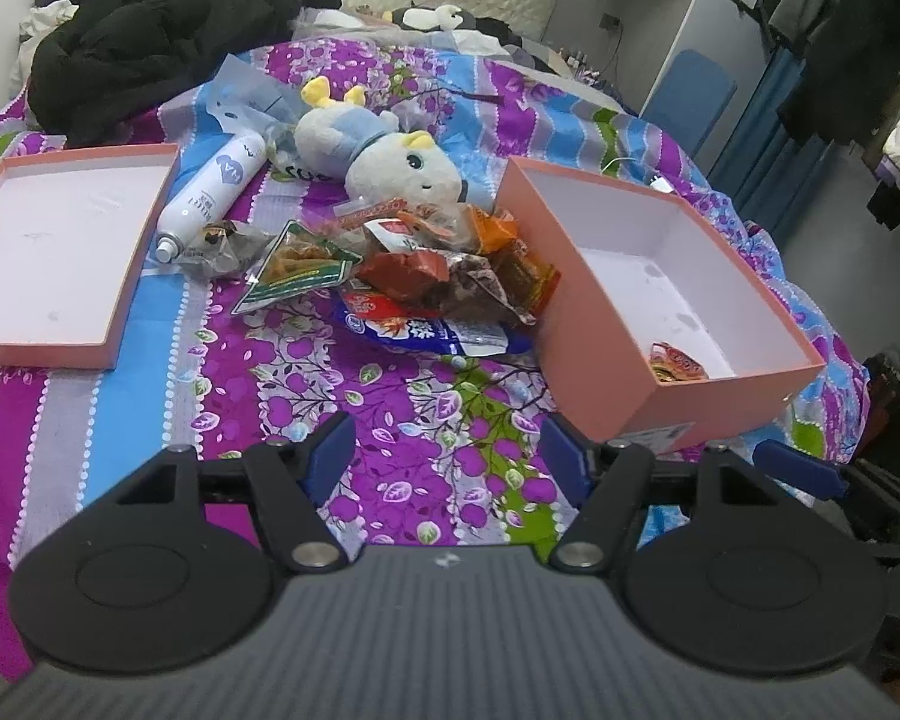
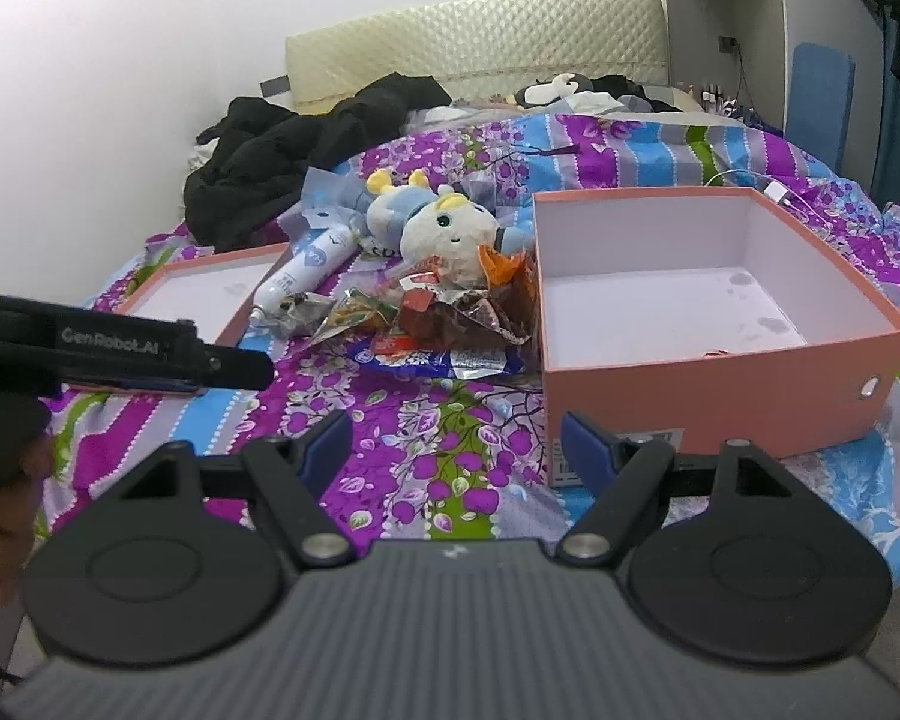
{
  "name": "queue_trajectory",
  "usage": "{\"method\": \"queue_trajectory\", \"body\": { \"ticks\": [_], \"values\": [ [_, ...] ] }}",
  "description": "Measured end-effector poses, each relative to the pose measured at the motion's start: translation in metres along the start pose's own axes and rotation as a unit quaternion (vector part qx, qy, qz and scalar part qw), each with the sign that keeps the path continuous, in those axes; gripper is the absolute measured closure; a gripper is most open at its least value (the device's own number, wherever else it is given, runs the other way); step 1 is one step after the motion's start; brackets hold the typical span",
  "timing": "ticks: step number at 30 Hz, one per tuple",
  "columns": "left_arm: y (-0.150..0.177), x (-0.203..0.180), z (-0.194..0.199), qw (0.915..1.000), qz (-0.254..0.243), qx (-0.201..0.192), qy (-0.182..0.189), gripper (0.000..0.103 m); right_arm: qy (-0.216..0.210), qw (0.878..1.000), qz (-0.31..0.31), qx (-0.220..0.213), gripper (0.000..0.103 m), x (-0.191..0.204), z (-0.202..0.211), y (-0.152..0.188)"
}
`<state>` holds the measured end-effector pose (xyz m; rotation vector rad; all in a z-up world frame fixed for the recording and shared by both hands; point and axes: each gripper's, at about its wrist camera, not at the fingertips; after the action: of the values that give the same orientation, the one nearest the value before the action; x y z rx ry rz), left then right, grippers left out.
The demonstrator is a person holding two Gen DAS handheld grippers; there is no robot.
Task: Organize snacks
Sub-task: 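Lower the left tool onto the green-labelled bag while the right tool reaches the blue bag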
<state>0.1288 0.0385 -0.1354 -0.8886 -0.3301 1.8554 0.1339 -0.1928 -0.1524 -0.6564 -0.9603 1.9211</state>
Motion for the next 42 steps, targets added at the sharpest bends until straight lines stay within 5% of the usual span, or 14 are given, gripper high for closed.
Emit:
{"method": "queue_trajectory", "body": {
  "ticks": [28,36,42],
  "values": [
    [-0.085,0.075,-0.136,0.9987,0.038,0.021,-0.029,0.024,0.004,0.993,0.118,0.03,0.037,0.041,-0.146,-0.03],
    [-0.098,0.076,-0.185,0.9967,-0.032,0.022,-0.071,0.024,0.003,0.973,0.226,0.05,0.04,0.064,-0.203,-0.025],
    [-0.102,0.069,-0.207,0.9894,-0.104,0.002,-0.101,0.026,-0.008,0.954,0.296,0.054,0.059,0.081,-0.238,-0.018]
  ]
}}
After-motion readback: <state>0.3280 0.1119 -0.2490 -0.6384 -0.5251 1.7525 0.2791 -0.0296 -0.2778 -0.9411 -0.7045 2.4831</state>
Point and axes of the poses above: each gripper's, at about its wrist camera, not at the fingertips, and z roughly against the way its jaws point, x to its left, y to its underside, and after that the axes turned 15 degrees about z, right-handed
